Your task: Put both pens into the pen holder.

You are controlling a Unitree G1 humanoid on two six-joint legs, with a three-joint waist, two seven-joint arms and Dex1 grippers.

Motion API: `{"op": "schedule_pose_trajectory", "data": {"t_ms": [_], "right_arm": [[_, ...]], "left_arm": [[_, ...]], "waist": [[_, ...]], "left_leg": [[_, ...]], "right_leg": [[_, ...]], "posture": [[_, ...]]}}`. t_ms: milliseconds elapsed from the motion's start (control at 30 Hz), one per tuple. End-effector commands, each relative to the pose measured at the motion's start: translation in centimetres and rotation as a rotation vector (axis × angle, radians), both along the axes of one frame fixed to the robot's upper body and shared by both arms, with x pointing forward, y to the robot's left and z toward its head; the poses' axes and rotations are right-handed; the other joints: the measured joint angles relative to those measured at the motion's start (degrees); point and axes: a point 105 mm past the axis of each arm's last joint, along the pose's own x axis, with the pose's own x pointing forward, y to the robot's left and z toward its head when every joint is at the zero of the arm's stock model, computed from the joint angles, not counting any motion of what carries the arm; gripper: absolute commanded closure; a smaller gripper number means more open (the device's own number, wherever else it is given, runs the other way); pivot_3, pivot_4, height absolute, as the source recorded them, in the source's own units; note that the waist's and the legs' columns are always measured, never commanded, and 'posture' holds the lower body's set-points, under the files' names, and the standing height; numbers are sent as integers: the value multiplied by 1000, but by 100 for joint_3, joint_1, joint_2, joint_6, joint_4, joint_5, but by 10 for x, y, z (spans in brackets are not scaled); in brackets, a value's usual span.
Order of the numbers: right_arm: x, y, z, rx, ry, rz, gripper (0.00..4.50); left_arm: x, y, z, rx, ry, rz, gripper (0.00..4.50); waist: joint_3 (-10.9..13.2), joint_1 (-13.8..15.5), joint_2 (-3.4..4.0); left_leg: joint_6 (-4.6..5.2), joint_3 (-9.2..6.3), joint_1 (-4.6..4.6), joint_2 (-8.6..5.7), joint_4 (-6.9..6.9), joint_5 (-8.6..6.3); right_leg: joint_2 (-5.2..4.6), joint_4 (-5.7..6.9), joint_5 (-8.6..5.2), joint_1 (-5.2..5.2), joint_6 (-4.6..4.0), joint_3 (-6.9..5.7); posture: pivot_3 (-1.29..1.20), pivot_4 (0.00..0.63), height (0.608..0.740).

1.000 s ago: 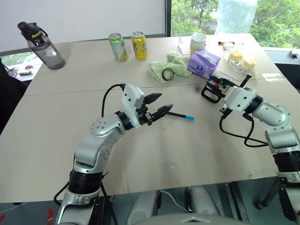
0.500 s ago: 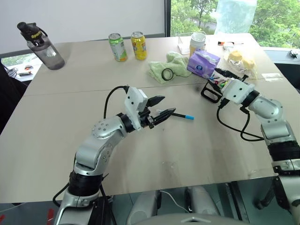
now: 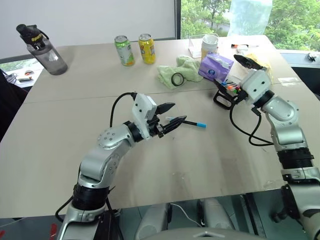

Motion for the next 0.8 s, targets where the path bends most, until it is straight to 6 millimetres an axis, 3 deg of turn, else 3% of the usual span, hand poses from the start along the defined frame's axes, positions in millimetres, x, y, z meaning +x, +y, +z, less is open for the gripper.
{"op": "schedule_pose_trajectory", "data": {"t_ms": [33, 200, 367, 533, 800], "right_arm": [[-21, 19, -10, 35, 194, 166, 44], [-41, 34, -46, -42, 428, 274, 44], [-46, 31, -65, -78, 563, 269, 44], [-37, 22, -93, -107, 704, 199, 44], [-24, 39, -114, -92, 813, 211, 44]], "left_arm": [[1, 26, -6, 8, -3, 85, 1315], [-2, 46, -33, 40, 93, 188, 1315], [-5, 61, -48, 80, 163, 283, 1315], [-10, 65, -43, 42, 193, 267, 1315], [-19, 57, -30, 66, 171, 155, 1315]], "waist": [[0, 12, 0], [1, 34, 3], [0, 44, 2], [0, 38, 2], [0, 24, 2]], "left_leg": [[0, -1, 0, 0, 0, 0], [1, -5, 0, -1, -1, 0], [1, -8, -1, -2, 0, -1], [1, -7, -1, -2, 0, -1], [0, -6, 0, -2, -1, -1]], "right_leg": [[0, -1, 0, 0, 0, -1], [-1, -1, 0, 0, 0, 0], [-3, 0, 0, 1, 0, 1], [-3, 0, 0, 0, 0, 0], [-2, 1, 0, 0, 0, -1]], "posture": [[0, 150, 740], [0, 150, 740], [0, 150, 740], [0, 150, 740], [0, 150, 740]]}}
